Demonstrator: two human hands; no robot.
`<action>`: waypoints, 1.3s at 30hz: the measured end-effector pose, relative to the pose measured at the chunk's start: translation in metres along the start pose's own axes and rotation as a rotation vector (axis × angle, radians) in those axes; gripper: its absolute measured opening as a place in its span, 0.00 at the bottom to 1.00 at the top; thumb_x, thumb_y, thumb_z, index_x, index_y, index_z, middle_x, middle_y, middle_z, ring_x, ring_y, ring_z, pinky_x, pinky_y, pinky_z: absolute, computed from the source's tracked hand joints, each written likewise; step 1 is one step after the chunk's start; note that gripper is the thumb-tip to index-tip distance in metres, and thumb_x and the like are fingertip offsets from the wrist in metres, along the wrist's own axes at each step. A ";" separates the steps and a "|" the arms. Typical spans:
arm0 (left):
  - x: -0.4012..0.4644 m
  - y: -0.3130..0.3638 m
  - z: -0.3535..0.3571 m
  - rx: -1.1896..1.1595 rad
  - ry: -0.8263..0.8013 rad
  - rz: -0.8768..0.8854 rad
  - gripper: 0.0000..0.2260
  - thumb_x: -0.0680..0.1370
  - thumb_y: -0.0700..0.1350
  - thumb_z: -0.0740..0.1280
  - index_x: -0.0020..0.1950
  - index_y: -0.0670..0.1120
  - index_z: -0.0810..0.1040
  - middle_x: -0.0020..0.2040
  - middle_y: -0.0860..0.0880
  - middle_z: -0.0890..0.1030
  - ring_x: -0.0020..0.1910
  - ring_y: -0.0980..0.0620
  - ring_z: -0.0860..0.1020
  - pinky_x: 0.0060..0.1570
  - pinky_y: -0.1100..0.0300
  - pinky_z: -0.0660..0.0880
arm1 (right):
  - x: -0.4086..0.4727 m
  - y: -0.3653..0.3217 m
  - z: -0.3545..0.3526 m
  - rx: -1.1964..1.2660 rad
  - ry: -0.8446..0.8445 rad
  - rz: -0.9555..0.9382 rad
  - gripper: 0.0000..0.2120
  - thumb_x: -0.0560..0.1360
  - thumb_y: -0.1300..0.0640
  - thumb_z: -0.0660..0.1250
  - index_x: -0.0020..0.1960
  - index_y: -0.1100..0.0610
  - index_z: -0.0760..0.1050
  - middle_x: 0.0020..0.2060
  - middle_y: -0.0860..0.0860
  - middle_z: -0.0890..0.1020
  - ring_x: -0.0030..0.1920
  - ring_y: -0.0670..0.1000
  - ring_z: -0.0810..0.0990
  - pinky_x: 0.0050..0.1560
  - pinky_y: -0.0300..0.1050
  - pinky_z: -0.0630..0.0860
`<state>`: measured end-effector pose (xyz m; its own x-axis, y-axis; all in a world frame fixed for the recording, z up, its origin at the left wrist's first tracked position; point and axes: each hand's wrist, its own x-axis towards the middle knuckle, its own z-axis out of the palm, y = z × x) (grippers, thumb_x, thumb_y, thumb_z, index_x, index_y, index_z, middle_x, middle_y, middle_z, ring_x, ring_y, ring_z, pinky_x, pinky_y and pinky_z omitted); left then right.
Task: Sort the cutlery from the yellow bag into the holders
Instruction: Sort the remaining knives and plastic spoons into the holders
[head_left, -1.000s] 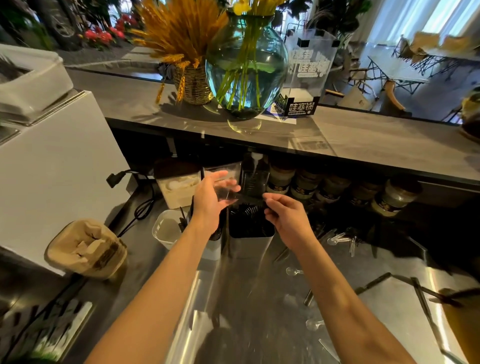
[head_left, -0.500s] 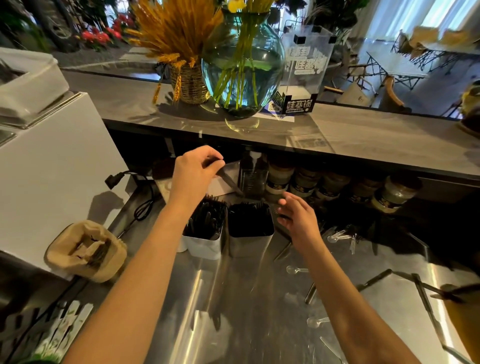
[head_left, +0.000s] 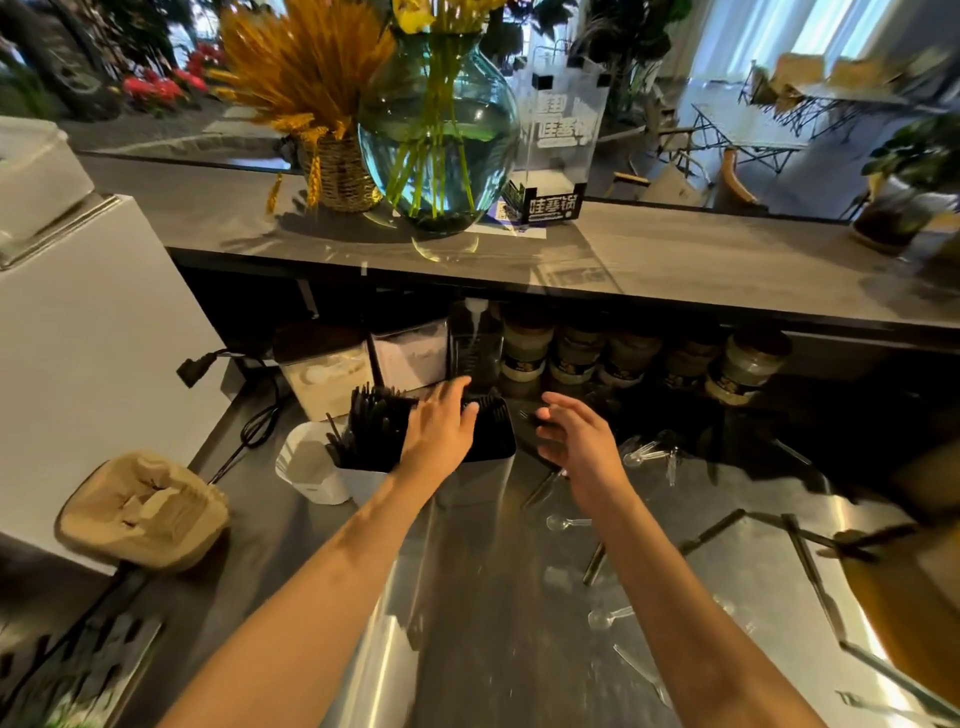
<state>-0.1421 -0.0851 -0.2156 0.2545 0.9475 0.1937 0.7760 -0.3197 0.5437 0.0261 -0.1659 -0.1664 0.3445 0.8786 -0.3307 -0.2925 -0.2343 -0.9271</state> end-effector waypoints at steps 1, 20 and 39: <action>0.002 0.007 0.003 -0.014 -0.057 -0.025 0.22 0.83 0.49 0.60 0.75 0.43 0.67 0.73 0.42 0.71 0.73 0.43 0.67 0.72 0.48 0.63 | -0.001 0.001 -0.002 -0.005 0.005 -0.004 0.10 0.83 0.59 0.62 0.60 0.55 0.80 0.46 0.50 0.83 0.44 0.48 0.80 0.42 0.43 0.77; -0.068 0.095 0.101 -0.236 -0.047 0.168 0.21 0.78 0.52 0.62 0.67 0.43 0.75 0.64 0.44 0.78 0.64 0.44 0.76 0.61 0.45 0.75 | -0.002 0.084 -0.162 -0.281 0.346 0.010 0.13 0.80 0.60 0.66 0.64 0.58 0.76 0.55 0.53 0.80 0.50 0.48 0.79 0.41 0.29 0.75; -0.103 0.104 0.264 0.105 -0.139 -0.089 0.09 0.72 0.42 0.76 0.51 0.44 0.83 0.45 0.45 0.81 0.47 0.41 0.78 0.48 0.48 0.76 | 0.061 0.135 -0.316 -1.392 0.028 -0.071 0.18 0.78 0.65 0.62 0.65 0.55 0.79 0.62 0.54 0.79 0.67 0.57 0.71 0.67 0.45 0.67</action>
<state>0.0646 -0.2124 -0.3942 0.2532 0.9669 0.0302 0.8533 -0.2380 0.4640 0.2893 -0.2755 -0.3672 0.3433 0.9012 -0.2645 0.8378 -0.4211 -0.3475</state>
